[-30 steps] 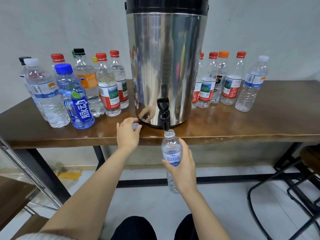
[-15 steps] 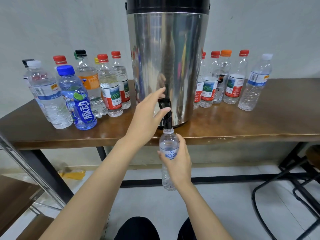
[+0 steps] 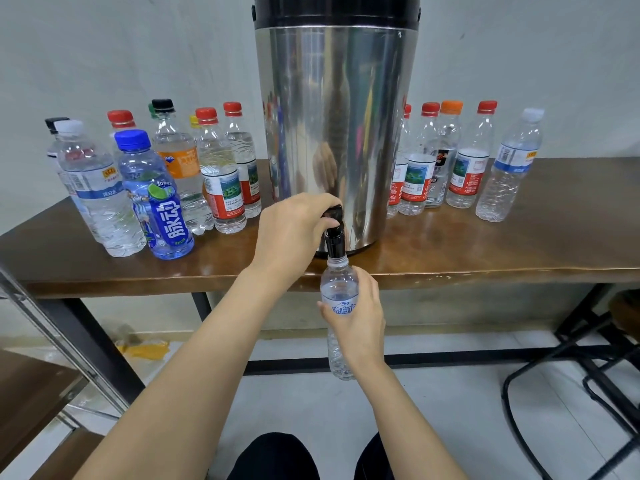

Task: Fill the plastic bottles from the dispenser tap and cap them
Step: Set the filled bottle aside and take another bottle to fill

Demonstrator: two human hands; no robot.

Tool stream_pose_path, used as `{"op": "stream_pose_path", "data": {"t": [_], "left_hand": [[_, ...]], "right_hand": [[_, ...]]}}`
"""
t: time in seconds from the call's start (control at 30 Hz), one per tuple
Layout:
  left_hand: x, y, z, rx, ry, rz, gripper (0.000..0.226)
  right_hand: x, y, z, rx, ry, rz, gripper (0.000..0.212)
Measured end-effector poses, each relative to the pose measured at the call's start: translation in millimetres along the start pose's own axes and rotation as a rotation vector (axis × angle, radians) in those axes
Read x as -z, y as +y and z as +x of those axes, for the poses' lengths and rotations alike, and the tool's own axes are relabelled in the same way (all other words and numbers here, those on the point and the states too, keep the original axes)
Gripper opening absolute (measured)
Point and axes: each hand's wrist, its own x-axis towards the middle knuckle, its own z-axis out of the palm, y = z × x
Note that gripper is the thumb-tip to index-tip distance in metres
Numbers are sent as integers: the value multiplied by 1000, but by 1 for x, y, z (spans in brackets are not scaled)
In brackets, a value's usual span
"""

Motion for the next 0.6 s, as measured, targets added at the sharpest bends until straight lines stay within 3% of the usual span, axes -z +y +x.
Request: {"op": "stream_pose_path", "data": {"t": [0.23, 0.4, 0.6], "left_hand": [[-30, -12, -46, -133, 161, -111, 19], [-22, 10, -53, 89, 143, -183, 49], [-18, 14, -51, 348, 152, -406, 14]], "right_hand": [[-1, 2, 1, 33, -1, 11, 73], [-1, 1, 3, 6, -4, 42, 75], [-1, 5, 4, 18, 4, 55, 75]]}}
